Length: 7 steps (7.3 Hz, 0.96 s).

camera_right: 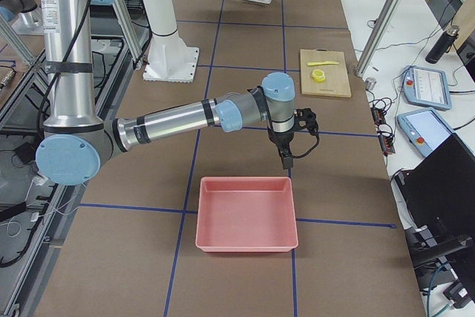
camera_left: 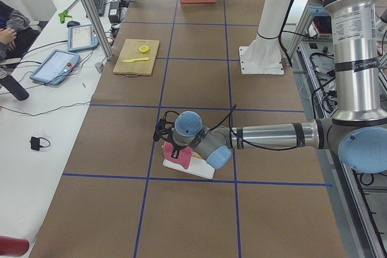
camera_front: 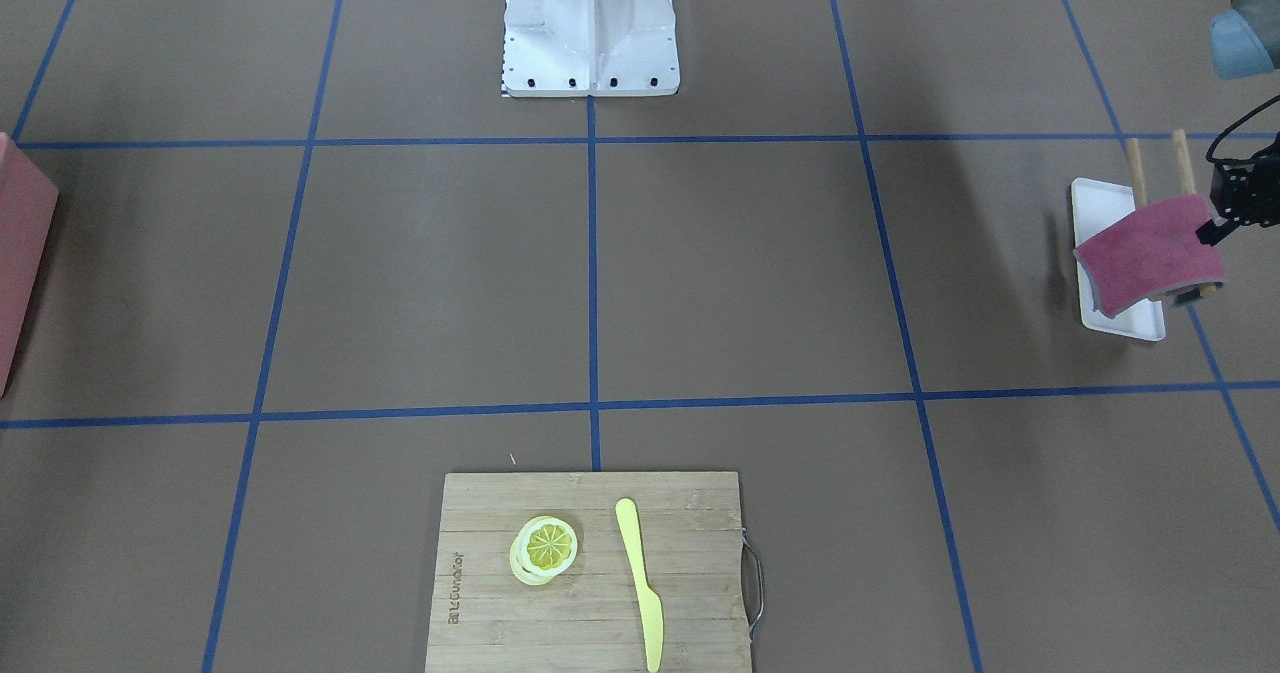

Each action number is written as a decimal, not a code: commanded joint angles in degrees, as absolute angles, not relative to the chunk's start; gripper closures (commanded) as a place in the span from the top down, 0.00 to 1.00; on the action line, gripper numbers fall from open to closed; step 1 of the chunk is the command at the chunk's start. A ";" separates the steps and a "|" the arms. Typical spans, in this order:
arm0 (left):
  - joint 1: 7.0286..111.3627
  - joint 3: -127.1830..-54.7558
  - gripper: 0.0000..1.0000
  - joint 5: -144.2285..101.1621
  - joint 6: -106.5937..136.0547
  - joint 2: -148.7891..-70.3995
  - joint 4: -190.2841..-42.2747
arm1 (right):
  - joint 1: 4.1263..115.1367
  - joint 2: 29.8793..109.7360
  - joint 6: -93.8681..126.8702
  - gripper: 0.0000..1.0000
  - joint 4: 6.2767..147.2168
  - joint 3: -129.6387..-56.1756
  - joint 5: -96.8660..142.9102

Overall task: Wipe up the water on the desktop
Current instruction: 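Lift the pink towel with the left gripper while the right arm approaches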

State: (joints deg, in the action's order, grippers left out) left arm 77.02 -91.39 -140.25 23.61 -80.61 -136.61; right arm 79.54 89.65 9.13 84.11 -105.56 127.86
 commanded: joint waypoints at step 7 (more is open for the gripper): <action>81.39 -97.10 0.00 -139.33 62.87 -95.35 -130.96 | 75.96 88.60 10.71 1.00 73.95 -106.00 128.41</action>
